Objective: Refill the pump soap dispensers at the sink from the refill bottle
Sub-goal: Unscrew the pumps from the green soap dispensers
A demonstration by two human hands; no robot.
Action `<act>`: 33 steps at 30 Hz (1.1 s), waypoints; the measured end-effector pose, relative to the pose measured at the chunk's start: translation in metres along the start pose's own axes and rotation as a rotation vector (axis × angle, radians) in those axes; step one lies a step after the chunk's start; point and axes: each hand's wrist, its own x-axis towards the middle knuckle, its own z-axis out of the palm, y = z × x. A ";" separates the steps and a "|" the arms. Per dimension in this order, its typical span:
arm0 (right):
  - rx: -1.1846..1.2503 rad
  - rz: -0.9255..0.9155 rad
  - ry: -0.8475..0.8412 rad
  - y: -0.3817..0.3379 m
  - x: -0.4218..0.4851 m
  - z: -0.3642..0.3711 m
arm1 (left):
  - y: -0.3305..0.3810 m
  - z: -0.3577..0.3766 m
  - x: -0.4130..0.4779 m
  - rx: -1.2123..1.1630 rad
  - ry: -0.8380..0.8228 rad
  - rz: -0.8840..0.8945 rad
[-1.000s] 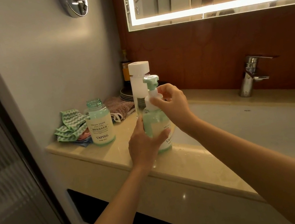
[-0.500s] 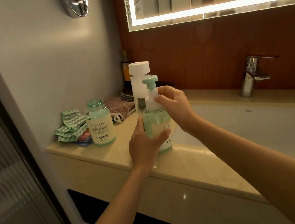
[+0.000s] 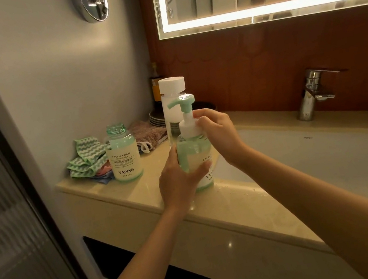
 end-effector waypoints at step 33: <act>-0.236 -0.140 0.045 0.006 -0.003 -0.004 | -0.001 0.001 0.001 0.004 0.013 -0.005</act>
